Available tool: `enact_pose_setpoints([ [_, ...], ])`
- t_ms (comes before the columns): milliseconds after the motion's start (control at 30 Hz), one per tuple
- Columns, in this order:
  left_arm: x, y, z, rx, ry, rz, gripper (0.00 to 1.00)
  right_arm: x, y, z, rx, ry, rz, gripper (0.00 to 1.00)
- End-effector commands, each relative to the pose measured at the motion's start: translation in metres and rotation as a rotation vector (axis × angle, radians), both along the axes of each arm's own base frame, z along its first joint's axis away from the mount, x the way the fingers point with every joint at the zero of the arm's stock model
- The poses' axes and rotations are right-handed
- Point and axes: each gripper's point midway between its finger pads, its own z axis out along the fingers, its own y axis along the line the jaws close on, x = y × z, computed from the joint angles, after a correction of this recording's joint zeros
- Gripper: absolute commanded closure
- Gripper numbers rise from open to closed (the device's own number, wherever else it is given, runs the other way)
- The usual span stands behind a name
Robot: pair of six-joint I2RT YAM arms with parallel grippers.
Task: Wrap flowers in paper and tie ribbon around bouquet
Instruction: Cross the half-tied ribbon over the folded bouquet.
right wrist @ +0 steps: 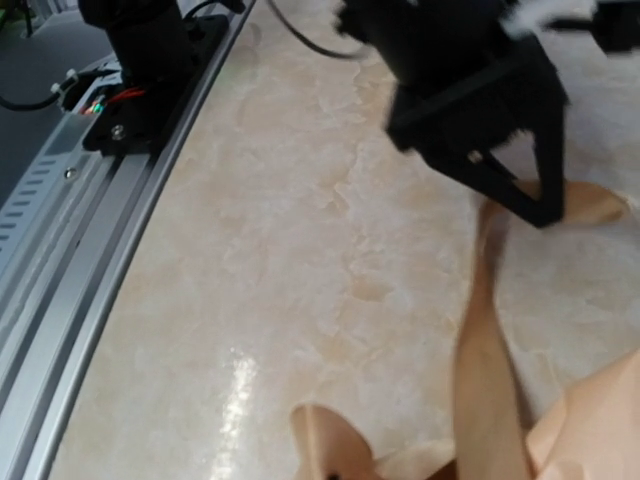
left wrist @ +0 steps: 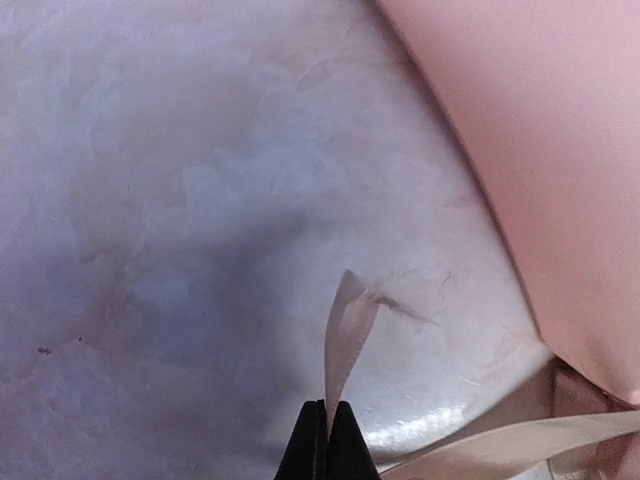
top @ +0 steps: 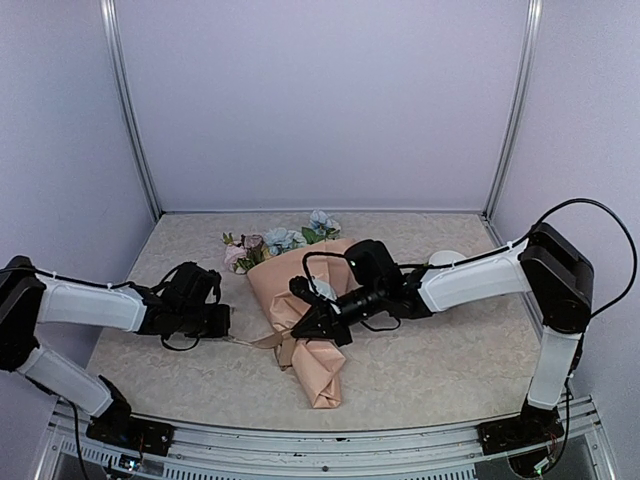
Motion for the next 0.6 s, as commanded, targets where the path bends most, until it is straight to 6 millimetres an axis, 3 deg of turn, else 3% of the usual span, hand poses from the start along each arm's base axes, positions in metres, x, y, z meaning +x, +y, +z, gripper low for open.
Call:
enact_pose_setpoints([
  [0, 0.004, -0.027, 0.076, -0.063, -0.227, -0.097, 1.0, 0.014, 0.008, 0.018, 0.011, 0.026, -0.057, 1.0],
  [133, -0.029, -0.075, 0.133, -0.156, -0.364, -0.343, 1.0, 0.027, 0.006, 0.021, 0.009, 0.11, -0.081, 1.0],
  [233, -0.083, -0.115, 0.165, -0.205, -0.479, -0.617, 1.0, 0.034, 0.001, 0.023, 0.026, 0.207, -0.072, 1.0],
  [333, -0.127, -0.148, 0.184, -0.279, -0.518, -0.834, 1.0, 0.036, 0.002, 0.025, 0.034, 0.225, -0.074, 1.0],
  [433, -0.153, -0.184, 0.196, -0.321, -0.538, -1.008, 1.0, 0.04, 0.003, 0.026, 0.036, 0.235, -0.086, 1.0],
  [567, -0.165, -0.231, 0.208, -0.27, -0.631, -1.148, 1.0, 0.049, 0.003, 0.02, 0.012, 0.258, -0.117, 1.0],
])
